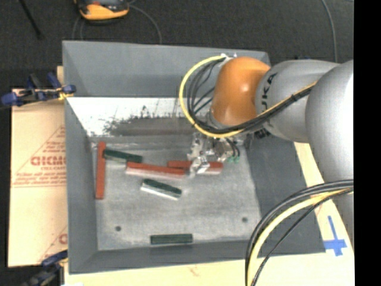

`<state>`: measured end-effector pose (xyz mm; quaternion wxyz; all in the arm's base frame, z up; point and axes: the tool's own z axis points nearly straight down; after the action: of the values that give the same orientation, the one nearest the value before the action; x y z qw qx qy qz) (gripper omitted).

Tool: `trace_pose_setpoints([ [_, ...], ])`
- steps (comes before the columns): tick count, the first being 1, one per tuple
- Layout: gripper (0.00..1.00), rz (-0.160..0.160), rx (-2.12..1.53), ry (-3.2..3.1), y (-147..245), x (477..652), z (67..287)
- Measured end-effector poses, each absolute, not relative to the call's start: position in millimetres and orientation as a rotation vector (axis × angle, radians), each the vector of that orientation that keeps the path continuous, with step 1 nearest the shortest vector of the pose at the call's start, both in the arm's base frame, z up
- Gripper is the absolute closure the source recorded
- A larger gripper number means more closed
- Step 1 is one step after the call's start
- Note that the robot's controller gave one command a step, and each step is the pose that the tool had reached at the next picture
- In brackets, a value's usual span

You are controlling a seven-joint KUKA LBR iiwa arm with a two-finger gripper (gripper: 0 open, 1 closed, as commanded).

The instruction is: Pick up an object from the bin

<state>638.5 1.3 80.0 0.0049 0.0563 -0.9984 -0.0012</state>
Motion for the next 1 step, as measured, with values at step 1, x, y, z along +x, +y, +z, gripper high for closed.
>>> trace_pose_setpoints([
  [1,1.00,-0.003,0.177,-3.130,1.2,637.9,83.4],
])
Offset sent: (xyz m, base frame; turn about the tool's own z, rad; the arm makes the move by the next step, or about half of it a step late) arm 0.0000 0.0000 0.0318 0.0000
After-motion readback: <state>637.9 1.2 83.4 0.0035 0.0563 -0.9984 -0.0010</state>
